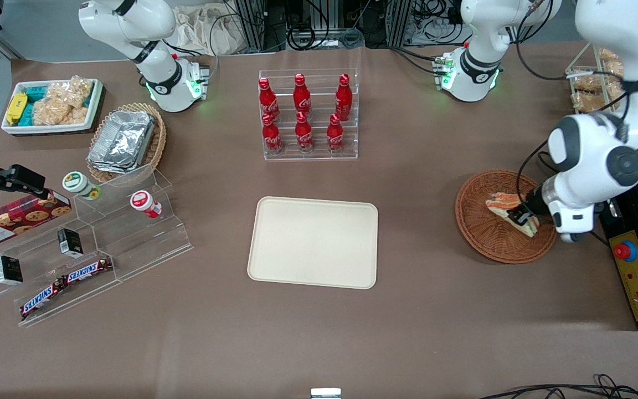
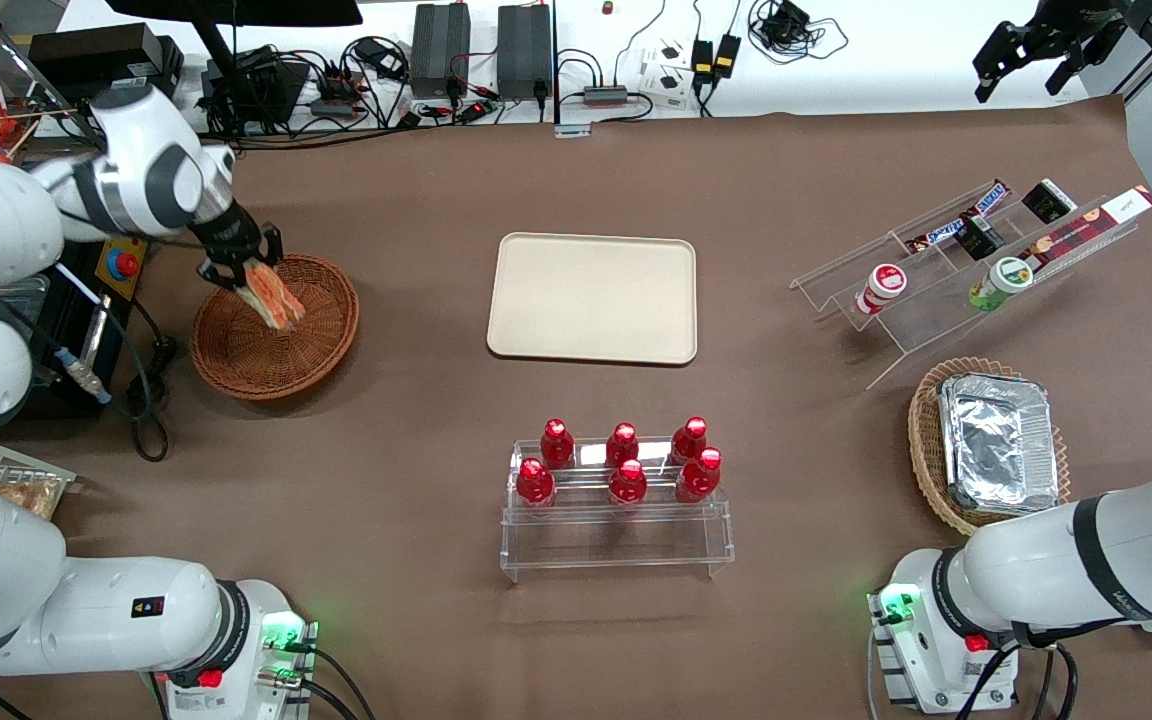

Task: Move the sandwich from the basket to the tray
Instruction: 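Lift the sandwich and carry it toward the cream tray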

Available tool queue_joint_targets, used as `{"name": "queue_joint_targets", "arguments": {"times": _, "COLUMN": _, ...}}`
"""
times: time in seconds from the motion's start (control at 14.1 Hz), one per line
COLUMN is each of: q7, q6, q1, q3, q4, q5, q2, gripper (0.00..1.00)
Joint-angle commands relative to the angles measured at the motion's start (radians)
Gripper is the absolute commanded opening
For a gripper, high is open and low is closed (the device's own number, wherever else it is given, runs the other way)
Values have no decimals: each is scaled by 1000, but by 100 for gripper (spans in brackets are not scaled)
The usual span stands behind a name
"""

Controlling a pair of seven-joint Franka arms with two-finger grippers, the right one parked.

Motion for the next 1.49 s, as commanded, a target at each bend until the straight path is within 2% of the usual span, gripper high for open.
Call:
{"name": "queue_joint_targets", "arguments": {"times": 0.0, "q7": 0, "q6": -119, "q1": -16, "q3": -69, "q4": 94, "q5": -11, "q2": -46, "gripper": 0}}
{"name": "queue_joint_targets", "arguments": {"times": 0.42, "q7": 10, "q6": -115, "q1": -18, "q3": -350, "q4": 199, "q5": -7, "q2": 47, "gripper": 0}}
{"name": "queue_joint_targets", "arguments": {"times": 0.57, "q7": 10, "q6": -19, "q1": -39, "q3": -404, "q4": 214, "q5": 2, "q2": 101, "gripper": 0}}
{"name": "queue_joint_targets", "arguments": {"times": 0.78, "q7": 31, "q6": 204, "q1": -122, "q3": -410, "q4": 214, "q5": 33, "q2": 188, "gripper": 0}}
{"name": "queue_joint_targets", "arguments": {"times": 0.92, "q7": 46, "q6": 301, "q1": -153, "q3": -412, "q4": 227, "q5": 90, "q2": 259, "gripper": 0}}
{"name": "queue_joint_targets", "arguments": {"times": 1.2, "q7": 46, "q6": 323, "q1": -187, "q3": -410, "q4": 321, "q5": 185, "q2": 395, "gripper": 0}}
{"name": "queue_joint_targets", "arguments": {"times": 1.35, "q7": 36, "q6": 339, "q1": -219, "q3": -410, "q4": 342, "q5": 324, "q2": 437, "gripper": 0}}
{"name": "queue_joint_targets", "arguments": {"times": 1.42, "q7": 27, "q6": 352, "q1": -220, "q3": -410, "q4": 357, "q5": 370, "q2": 460, "gripper": 0}}
